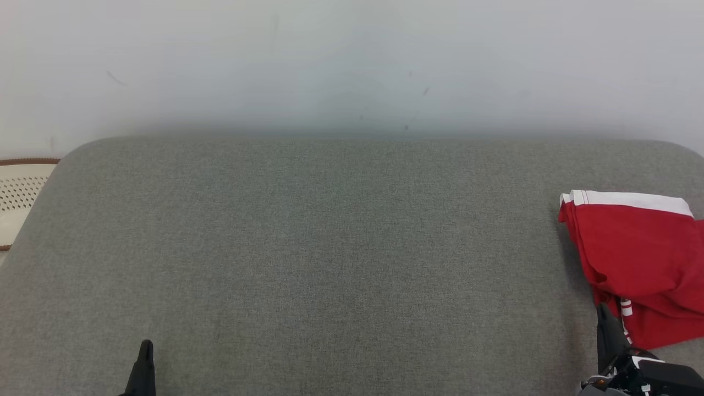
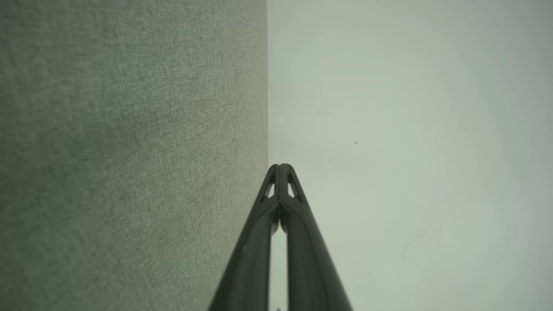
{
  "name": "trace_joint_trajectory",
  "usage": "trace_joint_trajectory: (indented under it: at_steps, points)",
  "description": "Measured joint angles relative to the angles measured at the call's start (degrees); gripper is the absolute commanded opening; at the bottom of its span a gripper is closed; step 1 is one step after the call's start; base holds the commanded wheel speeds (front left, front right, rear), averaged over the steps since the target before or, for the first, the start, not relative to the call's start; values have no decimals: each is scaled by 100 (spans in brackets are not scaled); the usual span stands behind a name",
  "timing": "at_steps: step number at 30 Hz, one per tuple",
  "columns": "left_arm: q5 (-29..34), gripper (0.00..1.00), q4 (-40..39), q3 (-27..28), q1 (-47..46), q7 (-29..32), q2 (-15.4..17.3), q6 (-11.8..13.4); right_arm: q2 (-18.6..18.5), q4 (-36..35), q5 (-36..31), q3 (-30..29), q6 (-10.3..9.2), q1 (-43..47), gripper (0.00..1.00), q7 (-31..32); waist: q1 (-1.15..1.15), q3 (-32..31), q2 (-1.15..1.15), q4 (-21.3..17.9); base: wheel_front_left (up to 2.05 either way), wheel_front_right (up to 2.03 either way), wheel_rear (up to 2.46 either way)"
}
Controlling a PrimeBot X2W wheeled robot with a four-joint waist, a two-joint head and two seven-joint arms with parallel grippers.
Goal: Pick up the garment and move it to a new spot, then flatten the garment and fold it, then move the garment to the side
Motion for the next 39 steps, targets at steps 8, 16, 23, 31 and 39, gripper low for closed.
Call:
trace_joint_trajectory:
  at_steps: [8, 16, 23, 31, 39]
  points:
    - [0, 0, -1, 1, -1, 0, 0, 0, 1, 0, 0, -2, 0, -8, 0, 0, 0, 0, 0, 0, 0, 0, 0]
    - [0, 0, -1, 1, -1, 0, 0, 0, 2, 0, 0, -3, 0, -9, 0, 0, 0, 0, 0, 0, 0, 0, 0]
    - [0, 0, -1, 1, -1, 0, 1, 0, 2, 0, 0, -3, 0, -9, 0, 0, 0, 0, 0, 0, 0, 0, 0]
    - [0, 0, -1, 1, -1, 0, 1, 0, 2, 0, 0, -3, 0, -10, 0, 0, 0, 0, 0, 0, 0, 0, 0]
    - [0, 0, -1, 1, -1, 0, 1, 0, 2, 0, 0, -4, 0, -10, 0, 0, 0, 0, 0, 0, 0, 0, 0]
